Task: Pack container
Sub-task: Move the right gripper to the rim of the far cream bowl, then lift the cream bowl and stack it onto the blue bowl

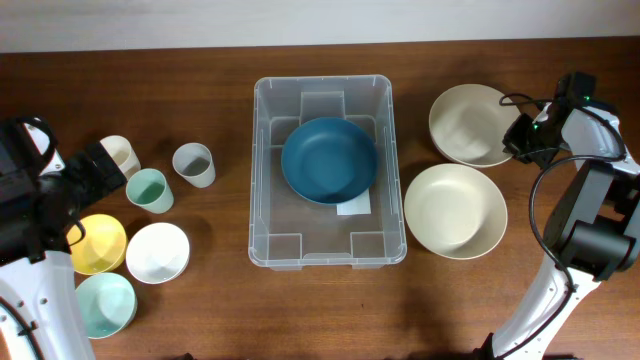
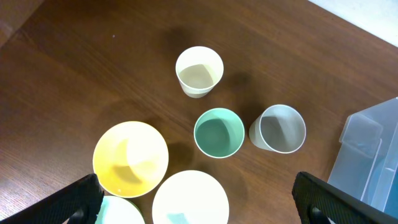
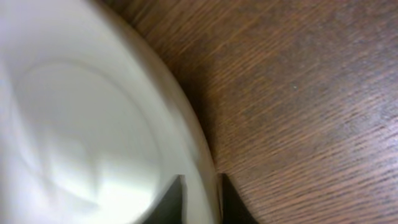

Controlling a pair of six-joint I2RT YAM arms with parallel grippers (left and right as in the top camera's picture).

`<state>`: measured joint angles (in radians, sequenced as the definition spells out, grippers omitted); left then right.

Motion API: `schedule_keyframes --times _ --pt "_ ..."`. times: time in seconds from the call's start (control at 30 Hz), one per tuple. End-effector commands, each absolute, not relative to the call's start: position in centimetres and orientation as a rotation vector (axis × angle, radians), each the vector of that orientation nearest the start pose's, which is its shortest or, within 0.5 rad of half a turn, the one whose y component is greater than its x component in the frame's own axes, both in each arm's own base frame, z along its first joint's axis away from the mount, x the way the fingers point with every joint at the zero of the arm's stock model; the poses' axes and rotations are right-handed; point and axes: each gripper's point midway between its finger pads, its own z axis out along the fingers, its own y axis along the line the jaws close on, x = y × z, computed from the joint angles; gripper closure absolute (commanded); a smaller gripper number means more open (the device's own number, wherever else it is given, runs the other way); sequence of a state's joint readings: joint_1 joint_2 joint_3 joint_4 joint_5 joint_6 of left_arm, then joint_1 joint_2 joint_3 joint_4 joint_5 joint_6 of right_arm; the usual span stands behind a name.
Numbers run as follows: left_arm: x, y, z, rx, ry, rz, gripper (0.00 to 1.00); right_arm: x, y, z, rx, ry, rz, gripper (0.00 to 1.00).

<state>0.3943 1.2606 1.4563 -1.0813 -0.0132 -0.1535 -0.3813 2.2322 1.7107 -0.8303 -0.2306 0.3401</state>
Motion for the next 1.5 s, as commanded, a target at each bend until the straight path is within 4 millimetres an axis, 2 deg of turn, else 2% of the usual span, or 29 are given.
schedule_keyframes --times 0.0,0.17,0.23,0.3,0.4,0.47,0.53,0.57,0.63,0.7,0.73,0.77,0.8,0.87,0.9,0.93,1.17,1.27,1.37,1.43,1.47 --pt "29.9 12.7 28.5 -0.673 2.356 0.111 0.01 45.5 -13.5 0.9 1.012 2.743 0.347 0.96" --pt "29.9 12.7 28.5 -0.673 2.356 0.111 0.01 45.8 -12.9 1.2 1.026 2.728 0.402 0.96" --pt "29.9 12.7 28.5 -0.673 2.356 0.111 0.01 46.0 -12.7 2.1 1.016 2.715 0.423 0.96" --pt "29.9 12.7 28.5 -0.673 2.357 0.111 0.01 46.6 -12.6 4.2 0.989 2.687 0.444 0.96" --pt "29.9 12.7 28.5 -0.673 2.357 0.111 0.01 48.0 -12.6 9.9 0.885 2.598 0.442 0.96" --pt "29.9 12.7 28.5 -0.673 2.357 0.111 0.01 48.7 -12.0 15.0 0.786 2.529 0.432 0.96" --pt "29.9 12.7 28.5 -0.673 2.357 0.111 0.01 48.8 -11.0 18.7 0.709 2.486 0.422 0.96" --pt "29.9 12.7 28.5 -0.673 2.357 0.111 0.01 48.8 -9.9 21.3 0.642 2.459 0.416 0.96" --pt "29.9 12.7 28.5 -0.673 2.357 0.111 0.01 48.5 -7.8 24.4 0.532 2.436 0.410 0.96" --pt "29.9 12.7 28.5 -0.673 2.357 0.111 0.01 47.8 -4.1 27.5 0.422 2.423 0.430 0.96" --pt "29.9 12.7 28.5 -0.673 2.358 0.111 0.01 47.5 -2.9 28.1 0.381 2.422 0.437 0.96" --pt "29.9 12.7 28.5 -0.674 2.359 0.110 0.01 47.2 -0.9 28.7 0.318 2.426 0.450 0.96" --pt "29.9 12.7 28.5 -0.674 2.360 0.110 0.01 47.0 0.0 28.8 0.296 2.432 0.456 0.96" --pt "29.8 12.6 28.4 -0.674 2.361 0.110 0.01 46.2 4.0 28.3 0.201 2.485 0.485 0.96" --pt "29.8 12.6 28.4 -0.675 2.363 0.110 0.01 45.9 5.2 27.6 0.178 2.516 0.474 0.96" --pt "29.8 12.6 28.4 -0.675 2.365 0.110 0.01 45.4 7.3 26.0 0.129 2.577 0.434 0.96" --pt "29.7 12.6 28.3 -0.676 2.367 0.109 0.01 44.9 13.8 19.5 -0.050 2.748 0.332 0.96" --pt "29.7 12.6 28.3 -0.676 2.367 0.109 0.01 44.8 15.1 17.6 -0.083 2.790 0.328 0.96" --pt "29.7 12.6 28.3 -0.676 2.366 0.109 0.01 44.9 15.4 16.1 -0.092 2.825 0.321 0.96" --pt "29.7 12.6 28.3 -0.676 2.366 0.109 0.01 44.9 15.3 16.0 -0.091 2.826 0.308 0.87" --pt "29.7 12.6 28.3 -0.676 2.366 0.109 0.01 45.2 15.0 16.1 -0.087 2.814 0.284 0.75"
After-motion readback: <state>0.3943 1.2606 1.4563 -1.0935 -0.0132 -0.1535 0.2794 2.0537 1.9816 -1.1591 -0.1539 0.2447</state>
